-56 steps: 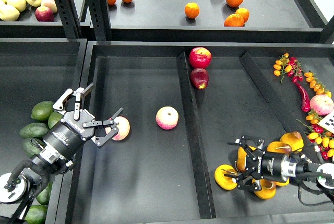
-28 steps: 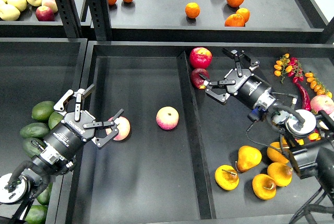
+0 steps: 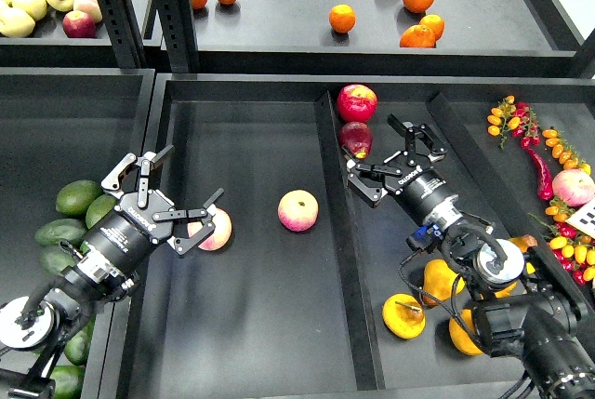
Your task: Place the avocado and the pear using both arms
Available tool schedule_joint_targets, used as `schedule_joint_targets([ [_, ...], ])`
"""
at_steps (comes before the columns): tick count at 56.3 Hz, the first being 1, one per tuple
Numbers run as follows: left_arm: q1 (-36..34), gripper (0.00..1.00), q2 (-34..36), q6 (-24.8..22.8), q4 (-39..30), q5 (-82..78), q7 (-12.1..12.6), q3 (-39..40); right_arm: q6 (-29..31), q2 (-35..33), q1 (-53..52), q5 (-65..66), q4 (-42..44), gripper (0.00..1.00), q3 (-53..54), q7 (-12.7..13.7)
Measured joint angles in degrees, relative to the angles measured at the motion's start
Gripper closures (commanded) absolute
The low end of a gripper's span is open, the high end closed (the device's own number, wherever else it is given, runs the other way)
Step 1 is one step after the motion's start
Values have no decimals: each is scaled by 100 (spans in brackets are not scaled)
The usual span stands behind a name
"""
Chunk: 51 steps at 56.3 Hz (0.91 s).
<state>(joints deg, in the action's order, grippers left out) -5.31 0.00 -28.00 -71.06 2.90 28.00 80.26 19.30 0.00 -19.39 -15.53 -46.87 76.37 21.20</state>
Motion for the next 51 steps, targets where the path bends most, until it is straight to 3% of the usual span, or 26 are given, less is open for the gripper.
schedule_joint_targets([
  [21, 42, 0, 0, 0, -39, 22, 0, 241, -738, 0, 1172, -985, -1538, 1, -127, -178],
  [34, 68, 1, 0, 0, -202, 26, -111, 508, -787, -1, 1495, -953, -2231, 1, -13, -510],
  [39, 13, 1, 0, 0, -300, 25, -156, 553, -787, 0, 1498, -768, -2413, 1, 96, -690],
  [41, -79, 1, 0, 0, -334, 21, -166, 558, -788, -1, 1430, -479, -2466, 1, 159, -945],
  [51, -558, 1, 0, 1, -325, 18, -340, 570, -897, 0, 989, -94, -2436, 1, 338, -1426],
])
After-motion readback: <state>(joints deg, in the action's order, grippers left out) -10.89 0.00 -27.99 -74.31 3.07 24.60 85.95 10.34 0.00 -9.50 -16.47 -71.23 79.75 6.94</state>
